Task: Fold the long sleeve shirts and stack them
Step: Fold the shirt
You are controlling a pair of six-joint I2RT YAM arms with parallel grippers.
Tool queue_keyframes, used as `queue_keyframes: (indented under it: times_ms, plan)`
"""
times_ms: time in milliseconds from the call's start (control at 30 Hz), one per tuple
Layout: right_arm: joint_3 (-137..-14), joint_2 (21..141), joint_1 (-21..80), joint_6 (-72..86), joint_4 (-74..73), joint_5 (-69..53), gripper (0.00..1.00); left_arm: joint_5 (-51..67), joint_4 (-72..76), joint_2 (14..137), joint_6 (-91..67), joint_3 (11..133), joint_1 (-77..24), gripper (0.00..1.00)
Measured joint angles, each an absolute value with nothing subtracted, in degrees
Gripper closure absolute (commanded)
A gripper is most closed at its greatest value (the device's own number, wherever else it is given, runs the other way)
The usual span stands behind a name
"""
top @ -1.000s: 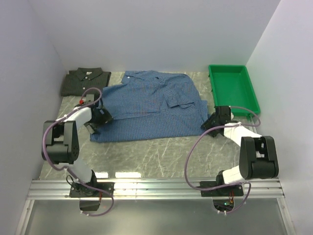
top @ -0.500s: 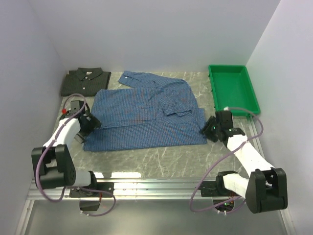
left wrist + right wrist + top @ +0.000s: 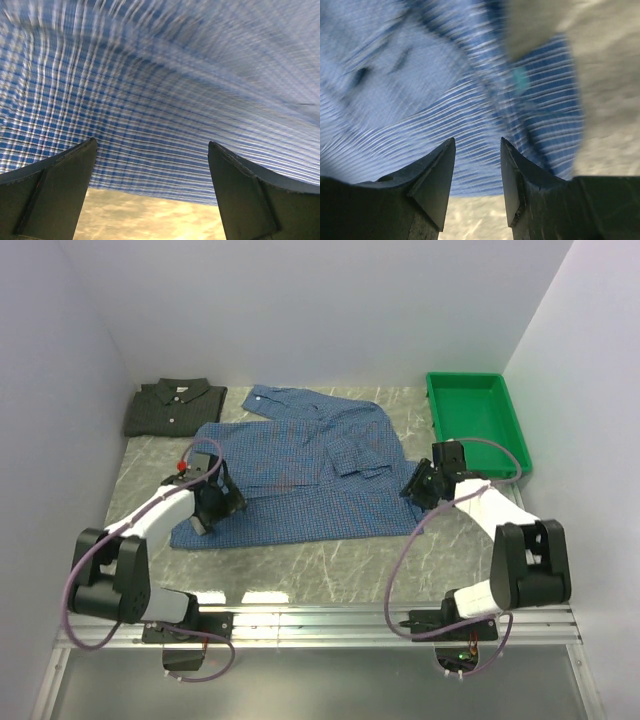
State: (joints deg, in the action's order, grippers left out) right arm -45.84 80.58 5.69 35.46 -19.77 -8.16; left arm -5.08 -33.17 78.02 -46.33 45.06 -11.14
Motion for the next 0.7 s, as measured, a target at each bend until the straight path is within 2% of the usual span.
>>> queue_keyframes:
  times_ms: [167, 433, 567, 700]
  plan:
    - [-47.33, 86.67, 0.38, 34.76, -20.14, -5.50, 0.52, -4.60, -32.49, 81.41, -46.87, 43.09, -11.14, 0.01]
    - [-51.51, 90.15, -4.49, 33.65, -20.16, -3.60, 0.53, -4.75, -32.25, 81.89, -47.31, 43.11, -11.14, 0.01]
    - [-53.04, 89.58, -2.83, 31.53, -20.14, -2.66, 0.52, -4.75, -32.75, 81.60, -47.31, 43.42, -11.14, 0.01]
    - [-53.95, 85.80, 4.12, 27.44, -20.12, -0.32, 0.52, -5.48, -35.48, 79.53, -46.41, 45.47, -11.14, 0.01]
